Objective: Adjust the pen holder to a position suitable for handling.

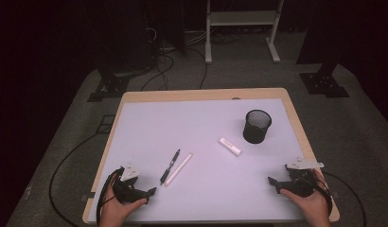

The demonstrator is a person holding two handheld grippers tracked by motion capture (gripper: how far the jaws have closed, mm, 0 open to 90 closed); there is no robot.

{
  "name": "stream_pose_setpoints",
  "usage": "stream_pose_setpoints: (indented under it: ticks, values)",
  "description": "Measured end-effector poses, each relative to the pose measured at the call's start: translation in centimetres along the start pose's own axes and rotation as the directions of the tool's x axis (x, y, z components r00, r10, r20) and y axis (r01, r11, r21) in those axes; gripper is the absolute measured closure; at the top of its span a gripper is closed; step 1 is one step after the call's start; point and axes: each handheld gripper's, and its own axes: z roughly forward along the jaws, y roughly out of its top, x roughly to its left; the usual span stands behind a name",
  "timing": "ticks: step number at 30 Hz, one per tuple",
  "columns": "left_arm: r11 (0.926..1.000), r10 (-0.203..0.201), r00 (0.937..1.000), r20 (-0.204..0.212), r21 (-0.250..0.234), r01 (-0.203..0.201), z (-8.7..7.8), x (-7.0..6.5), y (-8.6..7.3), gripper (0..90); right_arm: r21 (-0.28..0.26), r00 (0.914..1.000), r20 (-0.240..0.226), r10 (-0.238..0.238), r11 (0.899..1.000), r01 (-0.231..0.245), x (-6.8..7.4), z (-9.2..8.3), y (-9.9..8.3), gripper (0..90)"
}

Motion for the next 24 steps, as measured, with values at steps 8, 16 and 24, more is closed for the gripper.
stream_pose_setpoints:
  ticks: [8, 16, 24]
  values:
    - [1.0000, 0.001, 1.0000, 0.000, 0.001, -0.001, 0.00, 0.01, 0.00, 0.0, 0.001, 1.0000, 0.001, -0.001, 1.000, 0.001, 0.00, 0.00, 0.03, 12.3]
    - [1.0000, 0.006, 1.0000, -0.002, -0.002, -0.006, 0.00, 0.00, -0.02, 0.0, -0.002, 0.9999, 0.005, 0.011, 1.000, -0.011, -0.09, -0.08, 0.05, 15.1]
    - [1.0000, 0.000, 1.0000, -0.001, -0.003, 0.000, 0.00, -0.01, -0.02, 0.0, 0.011, 0.9999, 0.009, 0.008, 1.000, -0.008, -0.16, -0.13, 0.50, 20.6]
